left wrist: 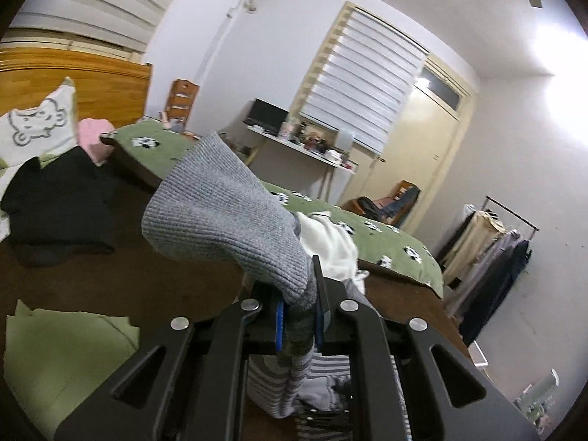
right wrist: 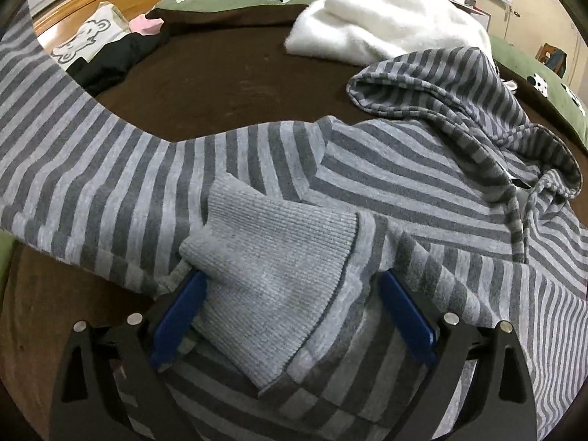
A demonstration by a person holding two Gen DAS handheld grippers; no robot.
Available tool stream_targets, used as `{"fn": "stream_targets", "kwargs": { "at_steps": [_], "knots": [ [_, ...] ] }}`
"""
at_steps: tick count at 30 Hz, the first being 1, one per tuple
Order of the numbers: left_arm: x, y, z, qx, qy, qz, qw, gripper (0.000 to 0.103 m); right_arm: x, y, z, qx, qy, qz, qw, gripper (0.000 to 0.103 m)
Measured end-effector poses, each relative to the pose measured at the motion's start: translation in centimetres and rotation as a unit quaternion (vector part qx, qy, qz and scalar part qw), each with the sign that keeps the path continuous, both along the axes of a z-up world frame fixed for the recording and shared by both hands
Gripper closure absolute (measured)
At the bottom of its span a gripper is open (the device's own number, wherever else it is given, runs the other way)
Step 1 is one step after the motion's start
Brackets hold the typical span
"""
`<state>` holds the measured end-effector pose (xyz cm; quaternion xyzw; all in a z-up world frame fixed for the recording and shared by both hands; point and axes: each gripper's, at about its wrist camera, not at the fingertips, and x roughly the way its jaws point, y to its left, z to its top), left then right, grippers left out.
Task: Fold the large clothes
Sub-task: 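Lift the held sleeve with the left tool and carry it across the body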
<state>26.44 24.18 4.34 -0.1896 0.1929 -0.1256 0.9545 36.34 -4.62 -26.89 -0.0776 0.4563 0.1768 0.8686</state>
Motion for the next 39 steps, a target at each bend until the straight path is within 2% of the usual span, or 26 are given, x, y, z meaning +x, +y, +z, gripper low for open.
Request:
{"fn": "stream_targets", "kwargs": {
  "at_steps": [3, 6, 12, 20, 31, 35, 39],
  "knots": [
    [0.0, -1.2, 0.3, 0.004, 0.001, -0.014, 0.9999, 0.089, -0.1, -0.2, 0.5, 0.009, -0.006, -0.002, 1.000, 0.009],
    [0.3, -2.5, 1.0, 0.009, 0.003, -0.024, 0.9997, 0.089, -0.8, -1.9, 2.2, 0.043, -0.020, -0.019, 0.999, 0.009],
    [0.6, -6.2, 2.4, 0.020, -0.002, -0.061, 0.9980, 0.089, -4.2, -7.9, 6.8, 0.077, -0.052, -0.064, 0.994, 0.009],
    [1.5, -14.4, 3.6, 0.049, -0.004, -0.116, 0.9920, 0.089, -10.0, -16.4, 10.2, 0.070, -0.079, -0.117, 0.987, 0.009],
    [2.3, -27.0, 1.0, 0.080, 0.024, -0.208, 0.9746, 0.089, -15.8, -24.9, 11.9, 0.063, -0.089, -0.184, 0.977, 0.009],
    [2.6, -31.3, -0.6, 0.087, 0.033, -0.226, 0.9696, 0.089, -17.4, -27.7, 11.1, 0.065, -0.080, -0.207, 0.973, 0.009],
    [3.2, -35.4, -3.6, 0.104, 0.053, -0.233, 0.9653, 0.089, -18.5, -30.3, 9.8, 0.071, -0.070, -0.231, 0.968, 0.009]
  ]
}}
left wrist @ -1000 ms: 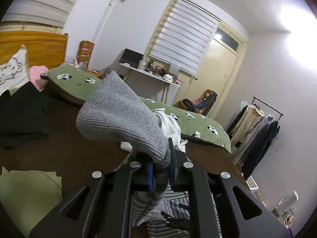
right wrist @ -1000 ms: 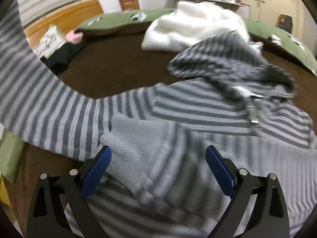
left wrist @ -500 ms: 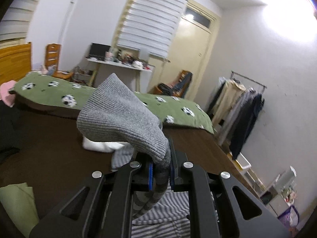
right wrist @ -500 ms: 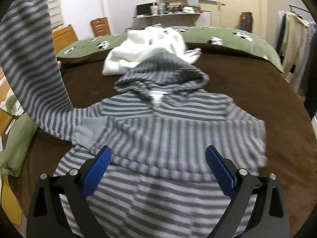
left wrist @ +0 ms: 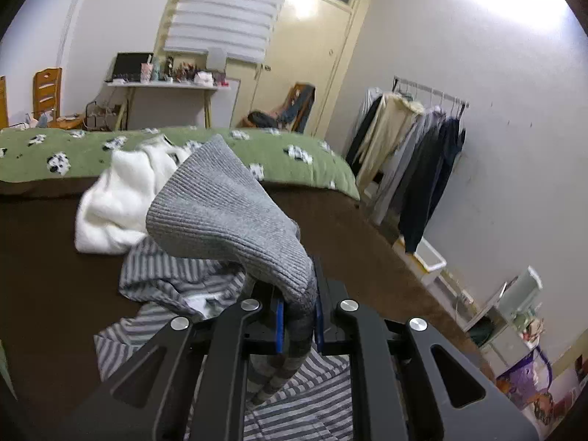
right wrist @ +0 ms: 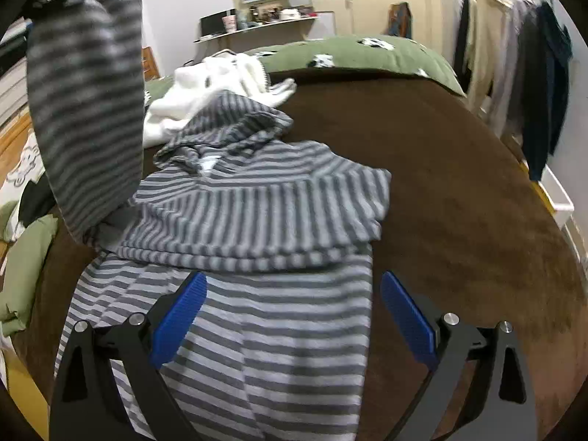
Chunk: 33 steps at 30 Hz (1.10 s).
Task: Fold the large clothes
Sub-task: 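Lift the held sleeve with the left tool and carry it across the body, then lay the cuff on the hoodie body and open the left tool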
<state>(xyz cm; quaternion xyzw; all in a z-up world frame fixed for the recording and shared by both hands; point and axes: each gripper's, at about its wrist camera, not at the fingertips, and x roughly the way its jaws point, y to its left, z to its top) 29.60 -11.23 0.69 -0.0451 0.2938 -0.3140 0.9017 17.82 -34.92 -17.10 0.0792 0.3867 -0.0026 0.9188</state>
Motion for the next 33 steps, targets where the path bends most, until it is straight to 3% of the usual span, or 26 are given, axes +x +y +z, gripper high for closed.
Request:
{"fn": "stream_targets", "kwargs": {
  "at_steps": [3, 15, 21, 27, 28, 30, 32, 33],
  "knots": [
    [0.7, -2.5, -2.1, 0.018, 0.008, -0.003, 0.9998, 0.089, -0.6, -1.4, -0.9, 0.008, 0.005, -0.011, 1.000, 0.009],
    [1.9, -9.2, -15.1, 0.057, 0.089, -0.010, 0.9944, 0.089, -1.5, -4.6, -5.2, 0.042, 0.035, -0.035, 0.998, 0.009],
    [1.4, -11.6, -18.5, 0.072, 0.110, -0.023, 0.9910, 0.089, -2.2, -5.2, -6.0, 0.052, 0.038, -0.042, 0.997, 0.009],
    [1.7, -12.3, -19.1, 0.077, 0.118, -0.024, 0.9897, 0.087, -2.3, -5.6, -6.4, 0.054, 0.043, -0.045, 0.997, 0.009],
    [1.6, -12.3, -18.9, 0.082, 0.117, -0.025, 0.9894, 0.085, -2.3, -5.6, -6.3, 0.051, 0.044, -0.046, 0.997, 0.009],
    [1.4, -12.1, -18.3, 0.102, 0.108, -0.019, 0.9887, 0.061, -2.3, -5.5, -6.0, 0.049, 0.043, -0.045, 0.997, 0.009],
    [1.3, -11.8, -17.6, 0.112, 0.098, -0.017, 0.9887, 0.042, -2.3, -5.6, -5.8, 0.051, 0.042, -0.047, 0.997, 0.009],
    [1.1, -11.5, -17.2, 0.115, 0.091, -0.020, 0.9890, 0.038, -2.3, -5.6, -5.7, 0.051, 0.042, -0.047, 0.997, 0.009]
  ]
}}
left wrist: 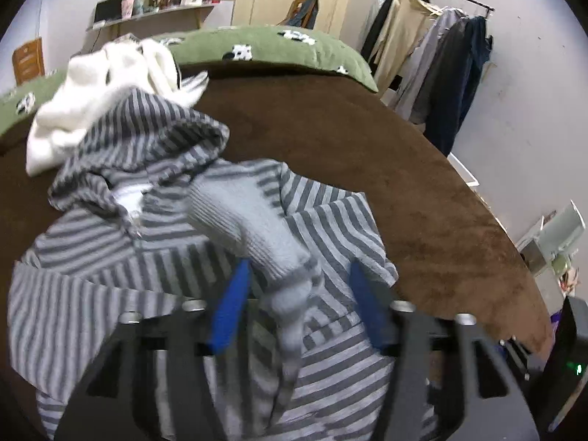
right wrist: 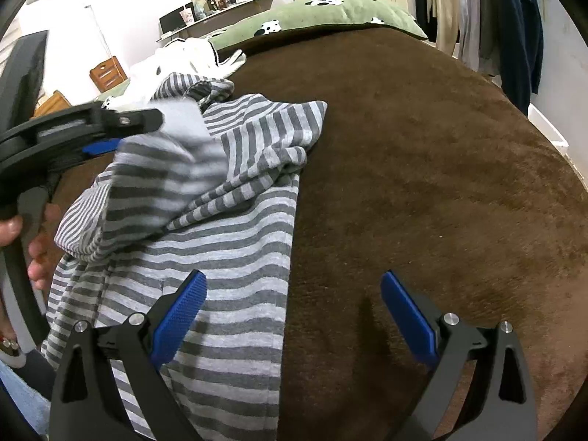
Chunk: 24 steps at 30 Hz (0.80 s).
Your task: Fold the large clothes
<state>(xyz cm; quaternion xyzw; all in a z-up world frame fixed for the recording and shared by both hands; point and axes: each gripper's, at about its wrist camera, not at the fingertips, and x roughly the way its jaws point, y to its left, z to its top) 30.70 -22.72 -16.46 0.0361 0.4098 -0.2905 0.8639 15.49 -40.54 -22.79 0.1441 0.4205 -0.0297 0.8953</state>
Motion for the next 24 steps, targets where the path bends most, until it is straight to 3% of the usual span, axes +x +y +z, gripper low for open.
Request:
{"fn": "stream_targets", "kwargs": {
  "at_steps": [6, 8, 12, 16, 20, 24],
  "knots": [
    [-0.6, 3.9, 2.5, 0.013, -0.030, 0.011, 0.9994, 0.022, 0.1, 0.2, 0.9, 0.003, -0.005, 0.001, 1.000, 0.009],
    [-0.4, 6.4, 2.4, 0.044, -0.042, 0.035, 0.9975, 0.019, 0.5, 0.6, 1.3, 0.004, -0.009, 0.008, 1.000, 0.009],
    [1.6, 11.6, 0.3, 0.083, -0.024, 0.090, 0.9922, 0.019, 2.2, 2.6, 2.6, -0.010, -0.017, 0.037, 0.999, 0.009],
    [4.4, 16.6, -3.1, 0.129, 0.003, 0.146, 0.9809, 0.019, 5.1, 5.1, 4.2, -0.029, -0.030, 0.076, 0.996, 0.009],
    [5.9, 19.1, -5.6, 0.132, 0.031, 0.155, 0.9785, 0.019, 9.0, 8.4, 5.8, -0.062, -0.031, 0.123, 0.990, 0.009],
    [6.8, 20.2, -8.2, 0.127, 0.057, 0.154, 0.9783, 0.019, 13.9, 11.9, 6.1, -0.102, -0.002, 0.173, 0.980, 0.016]
  ]
}}
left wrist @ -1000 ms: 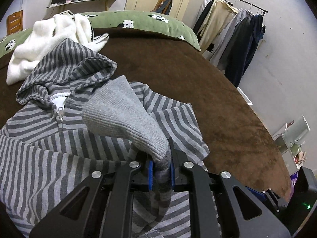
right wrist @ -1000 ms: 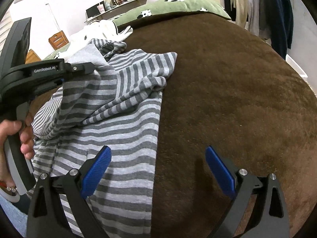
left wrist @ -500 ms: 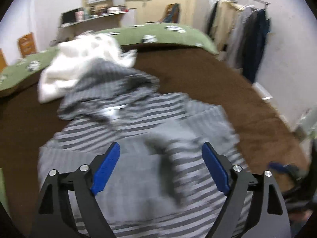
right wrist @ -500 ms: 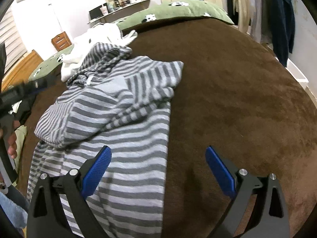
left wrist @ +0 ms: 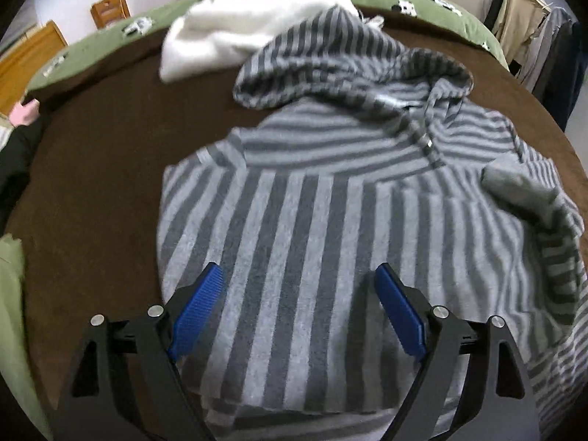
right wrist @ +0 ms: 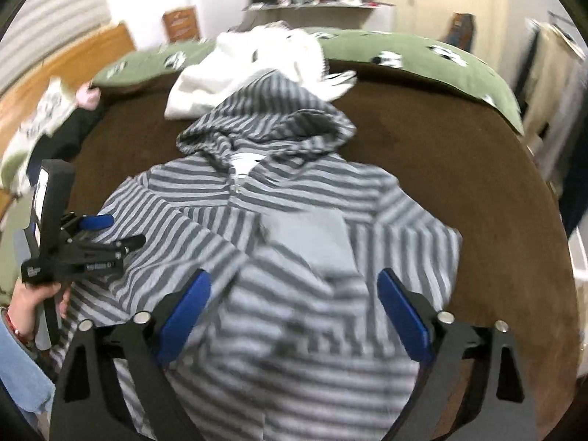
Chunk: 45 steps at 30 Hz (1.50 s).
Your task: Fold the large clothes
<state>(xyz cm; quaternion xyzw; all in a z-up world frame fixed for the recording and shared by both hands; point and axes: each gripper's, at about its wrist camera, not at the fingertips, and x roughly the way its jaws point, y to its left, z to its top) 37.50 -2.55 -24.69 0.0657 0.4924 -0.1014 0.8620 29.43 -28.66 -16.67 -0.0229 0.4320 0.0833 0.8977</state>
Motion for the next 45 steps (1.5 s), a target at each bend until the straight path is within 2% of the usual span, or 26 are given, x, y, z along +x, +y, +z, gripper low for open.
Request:
{"fn": "stream_targets", "kwargs": {
  "at_steps": [3, 7, 9, 10, 11, 13, 14, 15, 16, 18, 22, 25, 28, 32, 36, 43, 45],
  "knots": [
    [-0.1, 0.0, -0.7, -0.001, -0.005, -0.007, 1.0000, 0.018, 3.3, 1.8, -1.0, -0.034, 0.029, 0.022, 0.999, 0.024],
    [0.2, 0.7, -0.9, -0.026, -0.005, -0.004, 0.9996, 0.017, 6.7, 3.2, -3.4, -0.057, 0.074, 0.025, 0.995, 0.024],
    [0.0, 0.5, -1.0, -0.021, -0.013, -0.008, 0.9997, 0.016, 8.0, 3.6, -4.9, -0.074, 0.094, 0.020, 0.993, 0.024],
    [0.0, 0.5, -1.0, -0.019, -0.016, -0.011, 0.9996, 0.016, 8.7, 3.9, -5.7, -0.086, 0.103, 0.020, 0.991, 0.028],
    [-0.1, 0.5, -1.0, -0.020, -0.018, -0.011, 0.9996, 0.016, 9.2, 4.1, -6.3, -0.099, 0.111, 0.020, 0.989, 0.032],
    [-0.1, 0.7, -1.0, -0.026, -0.021, -0.011, 0.9994, 0.016, 9.9, 4.4, -7.8, -0.128, 0.128, 0.016, 0.983, 0.054],
    [-0.2, 0.8, -1.0, -0.030, -0.022, -0.012, 0.9992, 0.016, 10.0, 4.3, -8.1, -0.127, 0.132, 0.016, 0.983, 0.056],
    [-0.2, 0.9, -1.0, -0.032, -0.023, -0.012, 0.9992, 0.016, 9.8, 4.1, -8.2, -0.114, 0.131, 0.015, 0.985, 0.066],
    [-0.2, 0.9, -1.0, -0.034, -0.025, -0.012, 0.9990, 0.016, 9.7, 4.1, -8.1, -0.106, 0.127, 0.015, 0.986, 0.080],
    [-0.2, 0.9, -1.0, -0.036, -0.027, -0.011, 0.9989, 0.016, 9.0, 3.8, -7.7, -0.100, 0.114, 0.008, 0.988, 0.089],
    [-0.4, 1.0, -1.0, -0.031, -0.033, -0.009, 0.9989, 0.015, 7.5, 2.7, -5.9, -0.070, 0.079, -0.011, 0.994, 0.091],
    [-0.4, 1.1, -0.9, -0.031, -0.035, -0.002, 0.9989, 0.015, 5.5, 0.8, -2.9, -0.029, 0.027, -0.052, 0.998, 0.091],
    [-0.5, 1.4, -0.8, -0.025, -0.037, 0.002, 0.9990, 0.015, 2.3, -2.3, 0.3, 0.010, -0.029, -0.100, 0.994, 0.091],
    [-0.7, 2.3, -0.8, -0.014, -0.042, 0.020, 0.9988, 0.015, -2.3, -6.3, 2.2, 0.046, -0.064, -0.157, 0.984, 0.091],
    [-0.8, 3.1, -0.9, -0.019, -0.038, 0.029, 0.9987, 0.013, -6.4, -8.8, 0.5, 0.063, -0.046, -0.194, 0.978, 0.091],
    [-0.9, 2.9, -0.8, -0.012, -0.041, 0.032, 0.9985, 0.013, -12.2, -9.3, -7.5, 0.095, 0.040, -0.234, 0.967, 0.087],
    [-1.0, 3.1, -0.5, -0.020, -0.047, 0.027, 0.9983, 0.013, -12.8, -9.5, -8.0, 0.108, 0.032, -0.239, 0.964, 0.088]
  ]
}}
